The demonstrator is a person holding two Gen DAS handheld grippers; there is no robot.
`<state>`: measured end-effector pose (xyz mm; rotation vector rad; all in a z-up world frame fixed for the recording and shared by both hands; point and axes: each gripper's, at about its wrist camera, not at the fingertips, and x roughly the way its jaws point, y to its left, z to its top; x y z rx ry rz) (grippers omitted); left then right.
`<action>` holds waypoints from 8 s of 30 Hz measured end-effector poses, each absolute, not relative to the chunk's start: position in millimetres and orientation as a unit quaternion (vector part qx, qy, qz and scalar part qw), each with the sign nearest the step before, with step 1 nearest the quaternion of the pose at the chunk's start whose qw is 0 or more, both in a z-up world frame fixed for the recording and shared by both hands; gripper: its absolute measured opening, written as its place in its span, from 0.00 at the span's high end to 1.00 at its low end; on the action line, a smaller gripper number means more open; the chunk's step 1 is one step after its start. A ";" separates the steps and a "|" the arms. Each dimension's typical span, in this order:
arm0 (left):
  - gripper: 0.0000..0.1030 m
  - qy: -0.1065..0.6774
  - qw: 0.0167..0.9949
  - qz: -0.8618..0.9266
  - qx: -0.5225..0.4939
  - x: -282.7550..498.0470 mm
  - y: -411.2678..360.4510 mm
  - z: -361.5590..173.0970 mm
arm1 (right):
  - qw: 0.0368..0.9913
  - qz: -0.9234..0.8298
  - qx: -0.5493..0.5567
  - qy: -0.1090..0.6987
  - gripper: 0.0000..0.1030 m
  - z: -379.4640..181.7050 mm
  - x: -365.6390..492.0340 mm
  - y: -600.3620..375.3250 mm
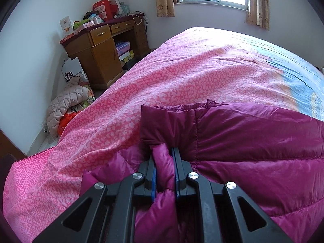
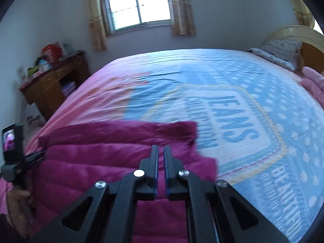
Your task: Fold large clothes
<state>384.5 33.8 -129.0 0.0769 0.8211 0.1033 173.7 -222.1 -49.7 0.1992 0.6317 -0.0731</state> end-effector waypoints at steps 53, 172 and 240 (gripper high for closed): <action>0.28 0.373 0.911 0.027 -0.177 164.7 103.3 -131.2 | 0.907 0.121 0.199 0.350 1.00 -137.1 132.7 -143.4; 0.41 0.310 0.851 -0.403 0.132 57.3 -113.9 -82.0 | 0.903 0.074 0.339 0.253 0.37 -68.8 51.5 -377.9; 0.23 0.326 0.929 -0.154 0.085 321.3 -181.8 -27.8 | 0.927 0.012 0.155 0.341 0.84 -119.1 193.1 -333.5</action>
